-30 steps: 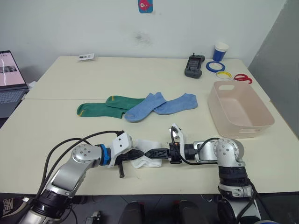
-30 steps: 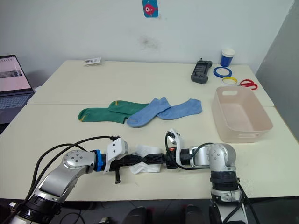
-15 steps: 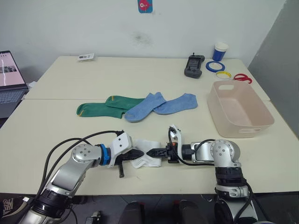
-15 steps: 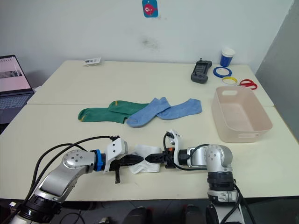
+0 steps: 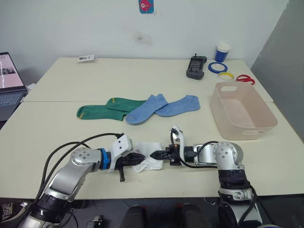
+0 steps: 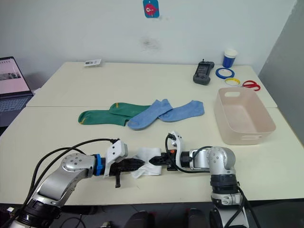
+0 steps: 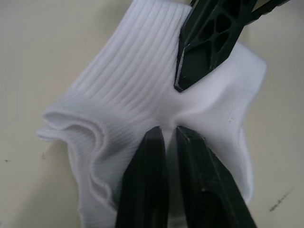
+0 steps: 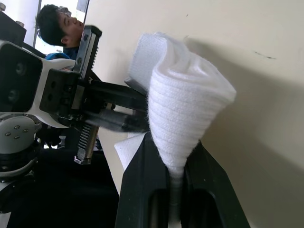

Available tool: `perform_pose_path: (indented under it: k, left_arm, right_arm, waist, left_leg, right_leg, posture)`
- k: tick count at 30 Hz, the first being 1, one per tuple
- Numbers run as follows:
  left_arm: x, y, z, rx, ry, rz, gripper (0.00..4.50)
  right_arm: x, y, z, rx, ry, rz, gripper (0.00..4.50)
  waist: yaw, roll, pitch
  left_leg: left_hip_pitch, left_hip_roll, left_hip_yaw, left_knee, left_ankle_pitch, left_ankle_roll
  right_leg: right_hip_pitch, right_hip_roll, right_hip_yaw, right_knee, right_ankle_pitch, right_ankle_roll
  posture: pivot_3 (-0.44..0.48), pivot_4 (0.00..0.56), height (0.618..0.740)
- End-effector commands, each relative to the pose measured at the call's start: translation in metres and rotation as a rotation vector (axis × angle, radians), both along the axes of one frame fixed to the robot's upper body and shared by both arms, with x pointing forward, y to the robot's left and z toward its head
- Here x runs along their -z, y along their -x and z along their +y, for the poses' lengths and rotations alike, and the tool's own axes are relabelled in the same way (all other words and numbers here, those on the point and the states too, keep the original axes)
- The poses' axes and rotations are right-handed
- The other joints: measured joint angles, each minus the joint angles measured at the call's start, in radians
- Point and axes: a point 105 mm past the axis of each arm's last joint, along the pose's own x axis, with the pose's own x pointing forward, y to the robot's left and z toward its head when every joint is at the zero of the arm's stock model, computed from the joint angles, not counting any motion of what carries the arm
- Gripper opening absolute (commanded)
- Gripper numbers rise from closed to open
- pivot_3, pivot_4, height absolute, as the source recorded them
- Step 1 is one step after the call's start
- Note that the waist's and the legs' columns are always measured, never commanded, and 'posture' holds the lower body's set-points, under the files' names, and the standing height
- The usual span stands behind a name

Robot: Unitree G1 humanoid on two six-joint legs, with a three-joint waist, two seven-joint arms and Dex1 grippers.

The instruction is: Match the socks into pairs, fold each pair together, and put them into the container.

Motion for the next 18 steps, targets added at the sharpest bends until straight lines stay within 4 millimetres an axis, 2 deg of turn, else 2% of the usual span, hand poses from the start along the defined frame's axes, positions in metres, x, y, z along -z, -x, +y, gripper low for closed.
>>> perform_pose_path:
  k: [1, 11, 18]
  left_arm:
    - [-0.027, 0.003, -0.002, 0.007, 0.105, -0.007, 1.51]
    - [-0.078, 0.022, 0.026, -0.03, 0.2, 0.066, 4.46]
    - [-0.114, 0.025, 0.021, -0.018, 0.273, 0.03, 4.46]
  right_arm:
    - [-0.004, -0.004, -0.006, 0.014, 0.005, -0.033, 0.0]
    - [-0.027, -0.004, -0.024, 0.026, -0.022, -0.117, 0.0]
    - [-0.056, 0.002, -0.042, 0.043, -0.01, -0.284, 0.0]
  waist:
    - [0.0, 0.0, 0.0]
    - [0.001, 0.0, 0.004]
    - [0.002, 0.0, 0.005]
  left_leg:
    - [0.0, 0.0, 0.0, 0.0, 0.0, 0.0]
    - [-0.002, -0.001, 0.0, -0.001, 0.0, 0.0]
    - [-0.002, -0.001, 0.0, -0.002, 0.0, 0.0]
  right_leg:
    - [0.0, 0.0, 0.0, 0.0, 0.0, 0.0]
    - [-0.001, 0.0, 0.0, -0.001, 0.0, 0.0]
    - [-0.001, 0.0, -0.001, -0.002, 0.0, 0.0]
  posture:
    - [0.0, 0.15, 0.74]
    - [0.0, 0.15, 0.74]
    - [0.0, 0.15, 0.74]
